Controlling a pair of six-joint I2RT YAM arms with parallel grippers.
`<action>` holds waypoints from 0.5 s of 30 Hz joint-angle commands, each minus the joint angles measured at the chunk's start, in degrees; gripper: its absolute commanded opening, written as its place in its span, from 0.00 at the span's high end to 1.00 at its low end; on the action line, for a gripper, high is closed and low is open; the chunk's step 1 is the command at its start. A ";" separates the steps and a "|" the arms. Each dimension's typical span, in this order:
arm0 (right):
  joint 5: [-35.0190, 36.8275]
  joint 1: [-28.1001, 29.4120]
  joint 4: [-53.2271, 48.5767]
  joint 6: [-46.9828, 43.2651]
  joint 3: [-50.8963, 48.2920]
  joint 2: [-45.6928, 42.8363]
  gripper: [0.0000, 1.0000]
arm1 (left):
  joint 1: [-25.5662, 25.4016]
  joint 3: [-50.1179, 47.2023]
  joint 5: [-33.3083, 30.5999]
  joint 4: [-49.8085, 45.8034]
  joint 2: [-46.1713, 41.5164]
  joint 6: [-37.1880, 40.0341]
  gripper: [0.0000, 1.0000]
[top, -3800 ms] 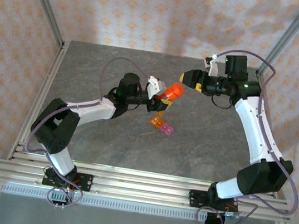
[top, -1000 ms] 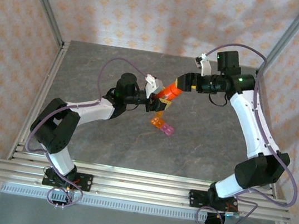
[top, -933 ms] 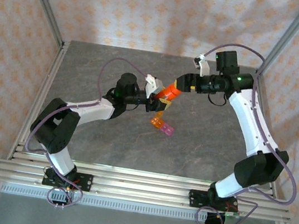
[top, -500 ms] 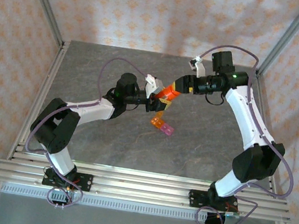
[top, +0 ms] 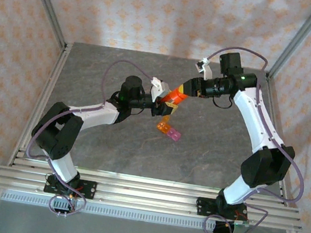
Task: Sort the pills into containers
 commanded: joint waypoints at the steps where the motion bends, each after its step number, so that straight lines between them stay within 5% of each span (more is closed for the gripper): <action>1: -0.74 0.16 -0.93 0.18 1.46 0.81 0.54 | -0.21 0.81 0.40 3.25 -1.25 1.09 1.00; 15: 5.44 1.68 0.87 10.93 -0.71 -0.12 0.54 | -0.24 0.97 0.35 3.20 -1.11 1.08 1.00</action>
